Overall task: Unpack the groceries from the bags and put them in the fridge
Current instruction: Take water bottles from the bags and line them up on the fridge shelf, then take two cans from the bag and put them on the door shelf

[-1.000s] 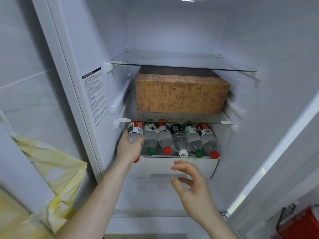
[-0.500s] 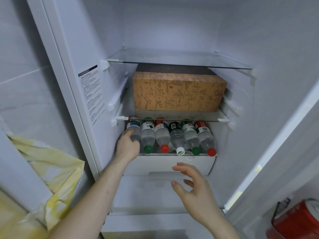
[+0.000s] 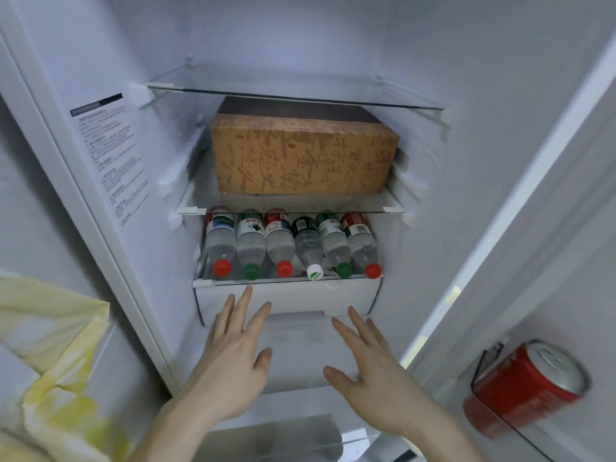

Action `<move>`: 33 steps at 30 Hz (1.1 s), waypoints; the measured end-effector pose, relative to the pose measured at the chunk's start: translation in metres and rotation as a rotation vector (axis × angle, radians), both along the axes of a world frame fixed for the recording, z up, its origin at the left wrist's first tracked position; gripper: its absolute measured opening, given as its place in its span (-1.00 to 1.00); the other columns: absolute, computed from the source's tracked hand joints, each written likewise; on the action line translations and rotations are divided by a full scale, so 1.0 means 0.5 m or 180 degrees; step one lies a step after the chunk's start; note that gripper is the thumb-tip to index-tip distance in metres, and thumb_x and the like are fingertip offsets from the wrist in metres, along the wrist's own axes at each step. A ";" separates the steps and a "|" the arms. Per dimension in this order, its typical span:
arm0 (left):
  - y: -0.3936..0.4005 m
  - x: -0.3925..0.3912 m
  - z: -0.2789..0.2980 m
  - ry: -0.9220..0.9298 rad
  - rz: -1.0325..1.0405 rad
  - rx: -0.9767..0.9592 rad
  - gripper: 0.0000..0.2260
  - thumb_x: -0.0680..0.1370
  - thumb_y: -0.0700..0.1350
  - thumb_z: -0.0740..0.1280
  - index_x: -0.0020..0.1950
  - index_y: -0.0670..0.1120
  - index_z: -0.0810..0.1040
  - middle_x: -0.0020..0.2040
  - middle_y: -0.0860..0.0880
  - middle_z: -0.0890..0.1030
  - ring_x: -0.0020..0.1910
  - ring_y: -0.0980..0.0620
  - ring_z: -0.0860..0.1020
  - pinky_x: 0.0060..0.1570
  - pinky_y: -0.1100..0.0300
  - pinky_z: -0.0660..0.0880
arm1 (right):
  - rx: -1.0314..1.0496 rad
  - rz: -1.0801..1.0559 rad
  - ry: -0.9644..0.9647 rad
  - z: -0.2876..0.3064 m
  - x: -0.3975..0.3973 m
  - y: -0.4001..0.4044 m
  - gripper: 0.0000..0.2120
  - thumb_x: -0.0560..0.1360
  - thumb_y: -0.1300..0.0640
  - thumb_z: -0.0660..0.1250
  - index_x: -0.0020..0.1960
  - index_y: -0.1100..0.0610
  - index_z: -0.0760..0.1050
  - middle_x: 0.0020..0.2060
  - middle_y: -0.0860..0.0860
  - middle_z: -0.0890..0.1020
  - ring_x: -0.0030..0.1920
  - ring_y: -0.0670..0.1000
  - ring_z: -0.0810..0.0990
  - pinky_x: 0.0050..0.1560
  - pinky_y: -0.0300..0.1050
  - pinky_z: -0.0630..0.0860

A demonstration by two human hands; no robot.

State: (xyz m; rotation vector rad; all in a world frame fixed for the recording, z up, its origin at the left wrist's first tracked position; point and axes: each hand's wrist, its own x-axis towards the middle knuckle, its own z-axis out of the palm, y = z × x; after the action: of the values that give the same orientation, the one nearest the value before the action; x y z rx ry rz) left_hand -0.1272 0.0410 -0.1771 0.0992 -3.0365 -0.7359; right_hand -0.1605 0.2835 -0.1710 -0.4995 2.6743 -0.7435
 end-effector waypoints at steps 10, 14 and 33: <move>0.064 0.105 -0.022 -0.0403 0.0371 -0.0279 -0.35 0.71 0.00 0.08 0.66 0.08 -0.27 0.52 0.07 -0.59 0.53 -0.03 -0.53 0.50 0.01 -0.41 | 0.0571 0.0468 -0.0176 -0.017 0.019 0.005 -0.29 0.65 -0.24 0.17 0.65 -0.23 -0.15 0.59 -0.24 -0.37 0.62 0.00 -0.39 0.65 0.11 -0.17; 0.082 0.193 -0.045 -0.0357 0.0768 -0.0325 -0.34 0.66 -0.02 0.09 0.68 0.05 -0.20 0.55 0.06 -0.55 0.56 -0.05 -0.50 0.55 0.01 -0.37 | 0.0569 0.0809 -0.0193 -0.023 0.031 0.000 -0.28 0.66 -0.21 0.18 0.66 -0.20 -0.15 0.60 -0.21 -0.37 0.63 0.00 -0.38 0.65 0.11 -0.16; 0.324 0.788 -0.054 -0.1154 0.3052 -0.0642 -0.34 0.67 0.10 0.04 0.66 0.08 -0.27 0.55 0.05 -0.56 0.58 -0.11 -0.46 0.57 -0.06 -0.36 | 0.0398 0.3124 -0.0407 -0.098 0.394 -0.048 -0.27 0.65 -0.18 0.21 0.67 -0.17 -0.14 0.62 -0.15 -0.34 0.65 0.11 -0.31 0.64 0.17 -0.10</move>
State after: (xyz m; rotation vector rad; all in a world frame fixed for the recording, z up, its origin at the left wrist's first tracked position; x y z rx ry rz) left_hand 0.2668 0.2030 -0.2042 1.6633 -2.7643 -0.3290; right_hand 0.0363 0.2595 -0.2202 -1.4865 1.9490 -0.2817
